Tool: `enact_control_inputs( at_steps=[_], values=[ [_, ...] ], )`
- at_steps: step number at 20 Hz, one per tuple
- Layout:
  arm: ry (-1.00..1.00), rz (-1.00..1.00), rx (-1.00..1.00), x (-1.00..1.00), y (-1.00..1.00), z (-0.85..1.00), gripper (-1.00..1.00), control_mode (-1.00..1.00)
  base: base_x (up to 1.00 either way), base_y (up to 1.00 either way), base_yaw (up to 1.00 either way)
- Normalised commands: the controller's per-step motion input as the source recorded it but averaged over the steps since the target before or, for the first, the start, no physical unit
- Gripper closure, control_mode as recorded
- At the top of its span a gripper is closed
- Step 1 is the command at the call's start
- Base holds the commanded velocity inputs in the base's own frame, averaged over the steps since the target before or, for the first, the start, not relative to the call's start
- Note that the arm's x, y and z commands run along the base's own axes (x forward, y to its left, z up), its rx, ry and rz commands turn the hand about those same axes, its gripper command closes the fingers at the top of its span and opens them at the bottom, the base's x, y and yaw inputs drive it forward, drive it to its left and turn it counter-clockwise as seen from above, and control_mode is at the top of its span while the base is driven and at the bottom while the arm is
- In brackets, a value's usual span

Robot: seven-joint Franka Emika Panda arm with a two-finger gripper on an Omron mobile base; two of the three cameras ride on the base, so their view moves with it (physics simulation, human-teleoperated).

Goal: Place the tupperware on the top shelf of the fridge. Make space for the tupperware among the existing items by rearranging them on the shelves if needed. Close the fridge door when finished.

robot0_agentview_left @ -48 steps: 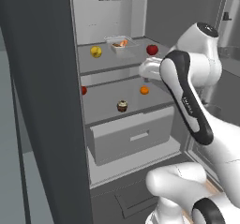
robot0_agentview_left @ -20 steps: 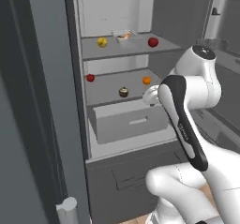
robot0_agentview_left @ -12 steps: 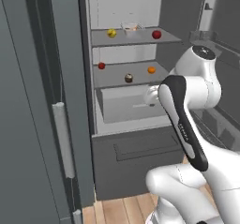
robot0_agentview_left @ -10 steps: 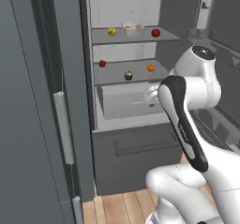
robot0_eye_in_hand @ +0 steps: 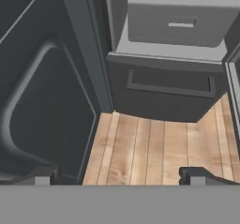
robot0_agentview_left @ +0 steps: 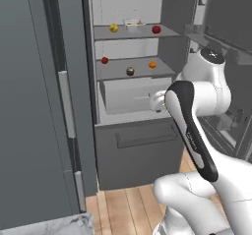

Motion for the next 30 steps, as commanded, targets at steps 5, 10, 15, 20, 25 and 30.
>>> enact_control_inputs(
  at_steps=[5,10,15,20,25,30],
  values=[
    [0.00,0.00,0.00,0.00,0.00,0.00,-1.00,1.00,-0.46,-0.27,-0.08],
    [0.00,0.00,0.00,0.00,0.00,0.00,-1.00,1.00,-0.08,-0.20,-0.08],
    [0.00,0.00,0.00,0.00,0.00,0.00,-1.00,1.00,0.45,-0.07,-0.01],
    [0.00,0.00,0.00,0.00,0.00,0.00,-1.00,1.00,0.45,-0.22,0.00],
    [0.00,0.00,0.00,0.00,0.00,0.00,-1.00,1.00,-0.08,-0.36,0.00],
    [0.00,0.00,0.00,0.00,0.00,0.00,-1.00,1.00,-0.23,-0.17,0.00]
  ],
)
